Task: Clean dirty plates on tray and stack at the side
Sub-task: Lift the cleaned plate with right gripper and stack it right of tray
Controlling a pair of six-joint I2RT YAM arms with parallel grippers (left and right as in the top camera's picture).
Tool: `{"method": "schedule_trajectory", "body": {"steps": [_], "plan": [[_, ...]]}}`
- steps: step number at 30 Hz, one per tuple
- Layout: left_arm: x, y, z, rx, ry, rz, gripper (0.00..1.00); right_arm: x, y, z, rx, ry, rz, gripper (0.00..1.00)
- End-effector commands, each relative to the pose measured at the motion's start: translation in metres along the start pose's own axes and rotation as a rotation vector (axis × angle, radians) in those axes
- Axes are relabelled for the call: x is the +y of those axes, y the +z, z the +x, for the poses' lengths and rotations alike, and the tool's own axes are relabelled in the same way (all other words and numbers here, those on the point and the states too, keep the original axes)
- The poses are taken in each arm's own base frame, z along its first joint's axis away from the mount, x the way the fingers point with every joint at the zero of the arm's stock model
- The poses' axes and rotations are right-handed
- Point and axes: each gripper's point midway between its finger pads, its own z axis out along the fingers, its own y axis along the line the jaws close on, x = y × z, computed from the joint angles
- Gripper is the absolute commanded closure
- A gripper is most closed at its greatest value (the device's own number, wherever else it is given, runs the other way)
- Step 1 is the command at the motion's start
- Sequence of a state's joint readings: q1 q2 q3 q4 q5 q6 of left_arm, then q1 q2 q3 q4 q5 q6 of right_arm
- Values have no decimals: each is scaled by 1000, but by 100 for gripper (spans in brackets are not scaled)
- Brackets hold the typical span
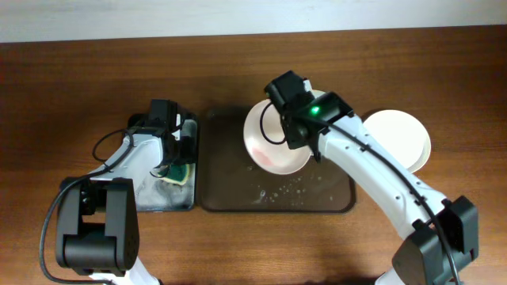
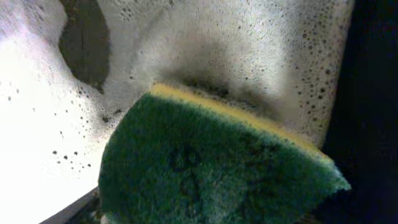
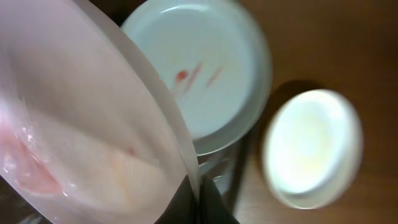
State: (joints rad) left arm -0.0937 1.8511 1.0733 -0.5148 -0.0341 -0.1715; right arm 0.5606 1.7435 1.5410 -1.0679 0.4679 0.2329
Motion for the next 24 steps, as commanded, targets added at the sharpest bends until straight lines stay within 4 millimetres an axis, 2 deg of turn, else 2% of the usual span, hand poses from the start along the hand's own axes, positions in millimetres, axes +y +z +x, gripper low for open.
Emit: {"method": "schedule_trajectory", "body": {"steps": [1,6,7,9,11,12,18,19,20,21,22,24], "plan": [[1,14,11,40,5,4,20,-25,-27,-20,-128,-35,211,96],[0,14,6,19,4,8,18,-10,-36,-24,-166,-64,211,96],[0,14,5,17,4,8,21,-8,-37,-24,-169,-67,209,96],[0,15,5,14,4,9,51,-8,-37,-24,-169,-67,209,96],[0,15,3,9,4,10,97,-8,-37,-24,-170,-67,208,96],[0,15,3,7,4,11,100,-8,-37,-24,-170,-67,208,96],[-1,14,1,-1,4,11,100,-8,-37,-24,-169,-67,208,96],[-1,13,0,-3,4,11,97,-8,-36,-24,-169,-66,208,96],[-1,13,0,-3,4,12,69,-9,-36,-24,-168,-65,209,96],[-1,13,0,-2,4,12,34,-10,-35,-24,-166,-57,210,96],[-1,13,1,3,4,11,24,-13,-35,-24,-164,-51,213,96],[0,13,5,20,5,8,11,-19,-32,-24,-158,-2,215,96]]}}
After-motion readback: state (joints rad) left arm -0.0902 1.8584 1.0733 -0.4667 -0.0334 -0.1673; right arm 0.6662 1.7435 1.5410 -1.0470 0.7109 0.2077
